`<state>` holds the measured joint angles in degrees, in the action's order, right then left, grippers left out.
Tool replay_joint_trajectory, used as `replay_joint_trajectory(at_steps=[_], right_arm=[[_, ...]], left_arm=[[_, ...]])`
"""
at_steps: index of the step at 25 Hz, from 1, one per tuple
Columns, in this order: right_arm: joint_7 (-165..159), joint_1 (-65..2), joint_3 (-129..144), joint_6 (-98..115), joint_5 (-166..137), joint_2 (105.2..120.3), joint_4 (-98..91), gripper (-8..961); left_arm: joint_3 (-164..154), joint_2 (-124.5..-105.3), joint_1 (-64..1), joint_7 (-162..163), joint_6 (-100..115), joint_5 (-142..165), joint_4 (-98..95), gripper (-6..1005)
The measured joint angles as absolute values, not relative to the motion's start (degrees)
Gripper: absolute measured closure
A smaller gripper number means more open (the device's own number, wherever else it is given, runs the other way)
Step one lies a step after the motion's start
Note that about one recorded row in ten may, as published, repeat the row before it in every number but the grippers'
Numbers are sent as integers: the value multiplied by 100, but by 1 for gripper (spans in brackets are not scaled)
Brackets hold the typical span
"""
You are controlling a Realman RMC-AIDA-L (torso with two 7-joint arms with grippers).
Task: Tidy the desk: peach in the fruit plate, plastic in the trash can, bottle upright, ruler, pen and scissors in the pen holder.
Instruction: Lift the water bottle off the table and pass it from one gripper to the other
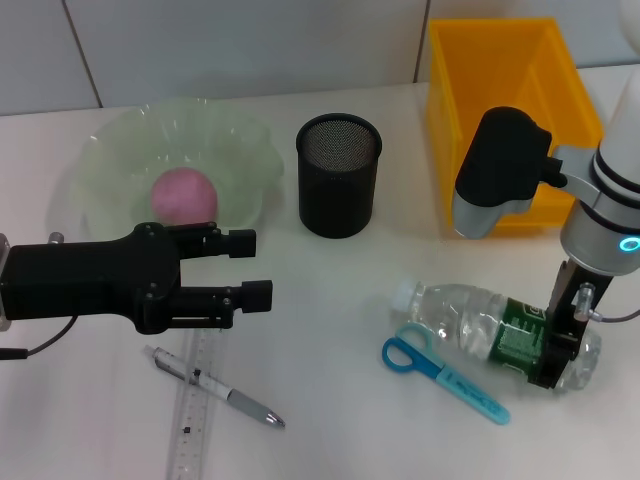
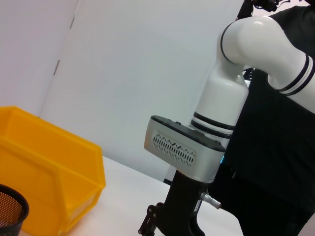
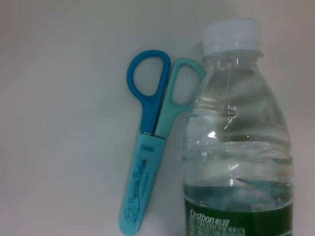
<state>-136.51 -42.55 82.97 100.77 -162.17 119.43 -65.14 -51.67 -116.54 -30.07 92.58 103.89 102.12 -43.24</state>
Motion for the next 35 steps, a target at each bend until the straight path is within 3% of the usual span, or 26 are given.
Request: replay_joint_trajectory(at_steps=[35], right_arm=[[-13632,-4215,7818,9974,-15904,11918,-6416,188]], left_arm=[[-5168,-11645,-3006,9251,10396,10212,-4324,217]])
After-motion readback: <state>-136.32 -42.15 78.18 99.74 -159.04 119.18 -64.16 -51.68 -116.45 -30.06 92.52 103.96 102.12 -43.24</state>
